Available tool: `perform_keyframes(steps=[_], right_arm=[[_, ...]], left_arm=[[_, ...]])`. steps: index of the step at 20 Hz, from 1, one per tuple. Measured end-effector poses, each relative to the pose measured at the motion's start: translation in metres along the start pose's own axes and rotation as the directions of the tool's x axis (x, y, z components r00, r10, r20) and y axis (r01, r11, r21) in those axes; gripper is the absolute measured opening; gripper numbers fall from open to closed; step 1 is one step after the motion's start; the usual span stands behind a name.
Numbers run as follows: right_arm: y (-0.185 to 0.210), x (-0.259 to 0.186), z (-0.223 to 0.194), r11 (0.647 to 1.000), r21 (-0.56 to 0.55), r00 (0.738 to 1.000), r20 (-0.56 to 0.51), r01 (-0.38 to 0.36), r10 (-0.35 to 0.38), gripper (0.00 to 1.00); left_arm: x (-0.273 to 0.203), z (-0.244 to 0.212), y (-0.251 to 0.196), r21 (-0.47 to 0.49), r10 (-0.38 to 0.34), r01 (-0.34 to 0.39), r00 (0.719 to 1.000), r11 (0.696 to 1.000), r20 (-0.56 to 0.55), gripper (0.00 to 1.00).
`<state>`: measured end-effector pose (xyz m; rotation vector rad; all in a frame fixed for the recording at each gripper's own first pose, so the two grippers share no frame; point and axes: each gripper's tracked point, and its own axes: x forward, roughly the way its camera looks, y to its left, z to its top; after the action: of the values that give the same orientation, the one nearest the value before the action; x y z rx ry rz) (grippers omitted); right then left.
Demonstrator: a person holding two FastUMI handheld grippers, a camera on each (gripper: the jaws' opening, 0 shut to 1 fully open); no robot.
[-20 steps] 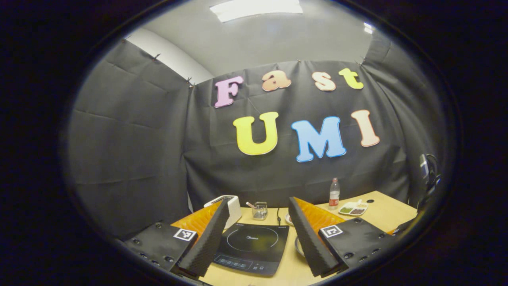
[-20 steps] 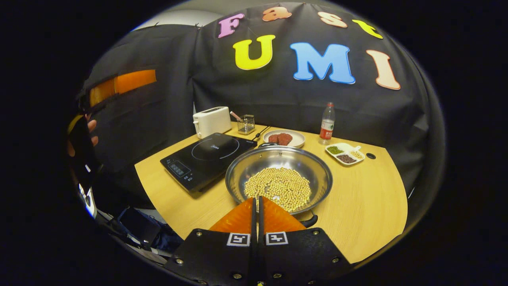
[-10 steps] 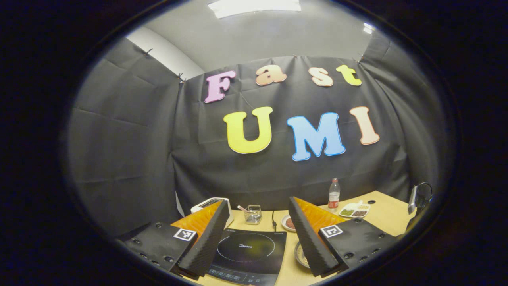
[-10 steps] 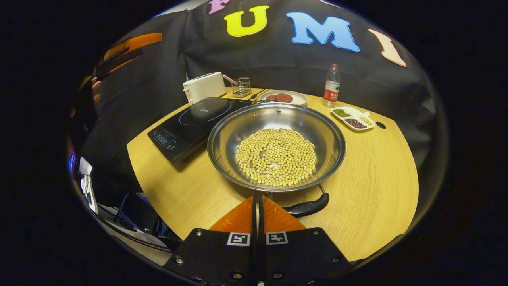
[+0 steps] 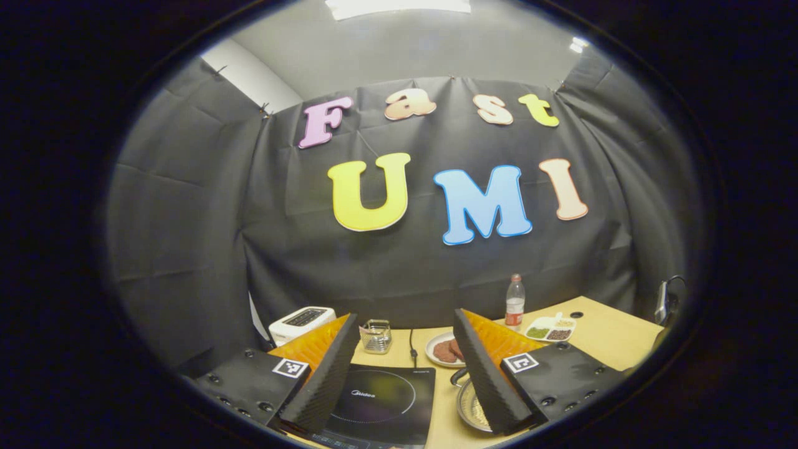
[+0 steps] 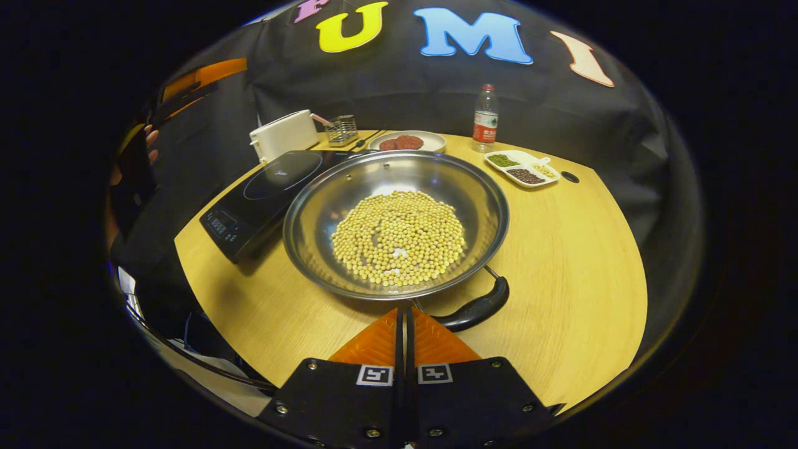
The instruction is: First push the handle of the pot to place it horizontally, then grasp the pot with both hands and set it on the induction cooktop.
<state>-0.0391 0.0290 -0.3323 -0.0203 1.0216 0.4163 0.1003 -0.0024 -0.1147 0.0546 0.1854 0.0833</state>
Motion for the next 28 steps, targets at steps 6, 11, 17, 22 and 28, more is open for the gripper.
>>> perform_keyframes(steps=[6, 11, 17, 22, 28], right_arm=[[-0.047, 0.009, 0.014, 0.987, 0.093, 0.991, -0.002, 0.132, -0.132, 0.00], [-0.085, 0.019, 0.032, 0.962, 0.147, 0.972, 0.005, 0.230, -0.234, 0.00], [-0.115, 0.033, 0.055, 0.924, 0.198, 0.940, 0.031, 0.327, -0.339, 0.00], [-0.122, 0.010, 0.078, 0.892, 0.302, 0.911, 0.137, 0.336, -0.389, 0.13], [-0.123, 0.008, 0.092, 0.877, 0.334, 0.877, 0.218, 0.346, -0.429, 1.00]], left_arm=[[0.022, -0.033, -0.007, 0.007, -0.045, 0.046, 0.997, 0.999, -0.055, 0.98], [0.034, -0.061, -0.012, 0.007, -0.084, 0.085, 0.991, 0.996, -0.108, 1.00], [0.041, -0.099, -0.033, -0.019, -0.156, 0.155, 0.971, 0.988, -0.179, 0.95], [0.046, -0.137, -0.056, -0.043, -0.206, 0.202, 0.944, 0.979, -0.258, 0.98], [0.056, -0.184, -0.089, -0.102, -0.277, 0.257, 0.885, 0.961, -0.375, 0.98]])
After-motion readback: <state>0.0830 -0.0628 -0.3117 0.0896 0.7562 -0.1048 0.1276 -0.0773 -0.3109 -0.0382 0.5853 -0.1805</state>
